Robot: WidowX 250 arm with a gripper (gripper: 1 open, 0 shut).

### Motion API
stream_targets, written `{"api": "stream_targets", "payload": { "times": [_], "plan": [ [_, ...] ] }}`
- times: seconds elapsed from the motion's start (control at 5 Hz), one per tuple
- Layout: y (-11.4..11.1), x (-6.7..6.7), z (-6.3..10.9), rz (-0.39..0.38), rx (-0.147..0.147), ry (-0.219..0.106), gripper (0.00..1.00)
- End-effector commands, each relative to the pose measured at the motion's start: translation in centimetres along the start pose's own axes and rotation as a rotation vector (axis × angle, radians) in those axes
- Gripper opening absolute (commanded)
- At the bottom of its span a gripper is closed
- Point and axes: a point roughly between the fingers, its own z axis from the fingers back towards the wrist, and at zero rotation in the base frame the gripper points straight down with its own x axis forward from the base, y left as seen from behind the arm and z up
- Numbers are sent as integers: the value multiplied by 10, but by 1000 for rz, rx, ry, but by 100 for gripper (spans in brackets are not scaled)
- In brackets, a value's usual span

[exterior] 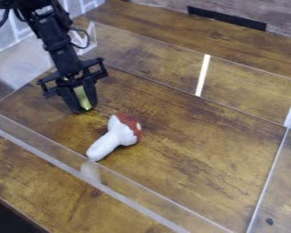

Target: Move the green spoon to the right

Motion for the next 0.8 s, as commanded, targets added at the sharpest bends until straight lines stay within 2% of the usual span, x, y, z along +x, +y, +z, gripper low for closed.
{"api": "stream_targets", "payload": {
  "times": [0.0, 0.2, 0.4, 0.6],
  "plan": [
    [9, 20, 18, 31, -11, -70, 0],
    [16, 26, 21, 71, -6, -79, 0],
    [0, 20, 44, 1, -6, -97, 0],
    [-16, 5, 69, -90, -7, -107, 0]
  ]
}}
